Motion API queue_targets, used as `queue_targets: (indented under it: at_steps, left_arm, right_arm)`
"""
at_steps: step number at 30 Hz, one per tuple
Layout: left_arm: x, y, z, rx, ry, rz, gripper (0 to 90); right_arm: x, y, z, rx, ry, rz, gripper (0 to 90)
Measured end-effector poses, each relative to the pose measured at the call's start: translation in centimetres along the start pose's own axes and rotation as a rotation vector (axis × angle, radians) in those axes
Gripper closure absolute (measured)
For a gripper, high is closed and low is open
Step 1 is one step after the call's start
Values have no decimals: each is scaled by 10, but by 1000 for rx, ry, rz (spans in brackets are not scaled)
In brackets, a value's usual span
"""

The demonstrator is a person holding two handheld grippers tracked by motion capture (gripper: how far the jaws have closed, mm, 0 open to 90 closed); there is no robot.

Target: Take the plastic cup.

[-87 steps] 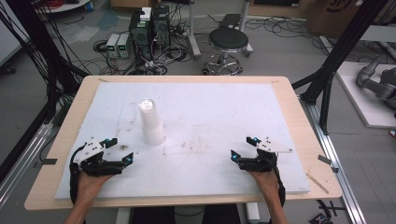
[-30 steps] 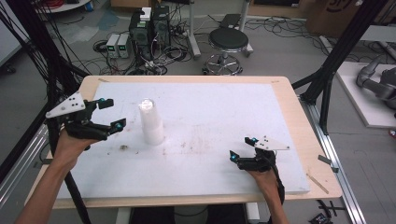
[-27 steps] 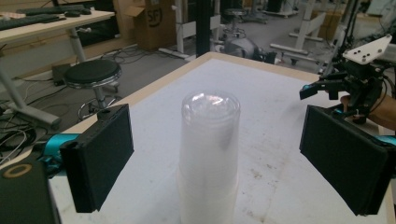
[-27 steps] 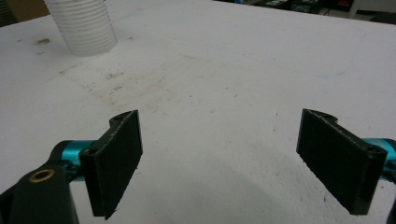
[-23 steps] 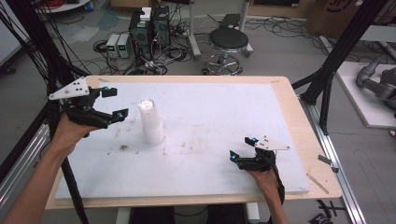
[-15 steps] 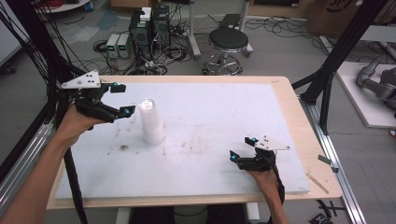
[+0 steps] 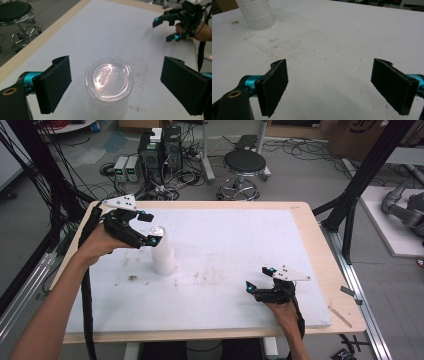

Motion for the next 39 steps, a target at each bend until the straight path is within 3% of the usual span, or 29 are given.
queue_targets:
  at_steps: [9,26,39]
  left_arm:
    - [-21,3,11,-10,126,-4,98]
    - [-34,5,20,0,203,-21,140]
    - [-35,4,19,5,209,2,316]
  right_arm:
    - [0,0,0,3,-4,-1,144]
    - [0,-1,0,3,-6,0,144]
    - [0,-1,0,1,-3,2,144]
Point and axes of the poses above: each handheld gripper's, and its own axes: x roughly backward along the jaws, z roughly out of its underside, y roughly to its left, the point moved 6 cm from there along -x, roughly forward along the jaws, and after that the axes turned 4 degrees about -z, right-handed, at the moved point
